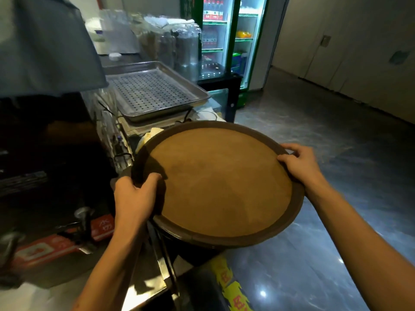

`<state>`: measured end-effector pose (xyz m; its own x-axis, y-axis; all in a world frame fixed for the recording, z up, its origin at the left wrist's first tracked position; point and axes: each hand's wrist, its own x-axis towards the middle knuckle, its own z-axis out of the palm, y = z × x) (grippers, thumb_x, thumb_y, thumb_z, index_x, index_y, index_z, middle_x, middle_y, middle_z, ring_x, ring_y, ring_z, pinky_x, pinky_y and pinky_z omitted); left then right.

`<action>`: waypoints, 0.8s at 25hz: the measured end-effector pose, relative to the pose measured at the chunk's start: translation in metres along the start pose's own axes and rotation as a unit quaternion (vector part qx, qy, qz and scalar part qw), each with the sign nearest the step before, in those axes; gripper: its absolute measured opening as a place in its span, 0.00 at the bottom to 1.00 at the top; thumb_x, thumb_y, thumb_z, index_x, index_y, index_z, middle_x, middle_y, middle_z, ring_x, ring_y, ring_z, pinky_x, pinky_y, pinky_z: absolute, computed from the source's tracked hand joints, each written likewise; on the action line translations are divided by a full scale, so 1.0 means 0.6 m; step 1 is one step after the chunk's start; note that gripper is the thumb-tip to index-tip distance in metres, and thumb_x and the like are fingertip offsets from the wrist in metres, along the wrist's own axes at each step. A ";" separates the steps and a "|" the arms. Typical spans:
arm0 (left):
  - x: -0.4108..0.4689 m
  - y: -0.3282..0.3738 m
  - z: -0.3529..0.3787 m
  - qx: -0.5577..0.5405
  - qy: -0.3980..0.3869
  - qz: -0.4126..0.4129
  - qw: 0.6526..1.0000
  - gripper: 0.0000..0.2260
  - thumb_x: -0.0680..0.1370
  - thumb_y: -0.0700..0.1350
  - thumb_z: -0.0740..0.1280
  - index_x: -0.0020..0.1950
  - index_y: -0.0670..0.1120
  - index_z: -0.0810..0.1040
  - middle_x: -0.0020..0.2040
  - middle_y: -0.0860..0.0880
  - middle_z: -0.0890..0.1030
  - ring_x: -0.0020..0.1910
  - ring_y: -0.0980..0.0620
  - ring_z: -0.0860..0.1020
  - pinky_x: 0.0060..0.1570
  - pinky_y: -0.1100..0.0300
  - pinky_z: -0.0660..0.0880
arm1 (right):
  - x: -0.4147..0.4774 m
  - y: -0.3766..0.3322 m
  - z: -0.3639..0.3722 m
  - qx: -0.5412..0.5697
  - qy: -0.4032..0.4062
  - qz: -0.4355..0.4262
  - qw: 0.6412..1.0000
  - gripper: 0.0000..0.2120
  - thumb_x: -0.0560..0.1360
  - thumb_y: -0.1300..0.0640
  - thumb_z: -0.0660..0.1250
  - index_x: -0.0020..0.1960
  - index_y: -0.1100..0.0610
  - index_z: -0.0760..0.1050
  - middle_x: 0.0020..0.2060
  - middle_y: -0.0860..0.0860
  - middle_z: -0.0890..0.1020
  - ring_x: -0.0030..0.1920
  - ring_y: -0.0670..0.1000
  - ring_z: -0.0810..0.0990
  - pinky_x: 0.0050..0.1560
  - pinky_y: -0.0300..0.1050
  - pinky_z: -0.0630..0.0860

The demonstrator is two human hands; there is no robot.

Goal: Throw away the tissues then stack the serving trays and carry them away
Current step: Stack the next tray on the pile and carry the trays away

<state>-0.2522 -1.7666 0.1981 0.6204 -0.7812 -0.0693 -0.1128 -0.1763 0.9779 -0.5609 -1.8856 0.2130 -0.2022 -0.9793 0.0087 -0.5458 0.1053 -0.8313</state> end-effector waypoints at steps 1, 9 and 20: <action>-0.001 0.004 0.004 0.002 0.007 0.002 1.000 0.14 0.69 0.53 0.69 0.48 0.46 0.78 0.45 0.40 0.82 0.42 0.43 0.82 0.42 0.43 0.81 | 0.014 -0.001 0.004 0.001 -0.011 -0.005 1.000 0.19 0.77 0.63 0.65 0.67 0.53 0.75 0.41 0.53 0.80 0.39 0.50 0.78 0.40 0.45 0.77; -0.005 0.008 0.032 0.030 0.074 -0.001 0.997 0.05 0.70 0.48 0.69 0.45 0.52 0.77 0.43 0.43 0.83 0.43 0.44 0.82 0.40 0.44 0.81 | 0.069 0.004 0.025 -0.001 -0.044 -0.053 0.998 0.19 0.75 0.59 0.65 0.65 0.49 0.75 0.39 0.48 0.81 0.39 0.52 0.81 0.46 0.54 0.80; -0.009 0.015 0.036 0.037 0.072 0.021 0.997 0.07 0.74 0.42 0.67 0.37 0.52 0.74 0.39 0.37 0.83 0.39 0.38 0.82 0.38 0.40 0.81 | 0.073 0.013 0.033 0.016 -0.044 -0.061 0.997 0.19 0.75 0.59 0.66 0.65 0.51 0.77 0.47 0.50 0.81 0.48 0.54 0.80 0.52 0.55 0.79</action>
<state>-0.2734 -1.7766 0.2032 0.7181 -0.6959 0.0050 -0.1946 -0.1939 0.9615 -0.5582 -1.9309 0.1960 -0.0633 -0.9959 0.0642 -0.5362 -0.0203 -0.8438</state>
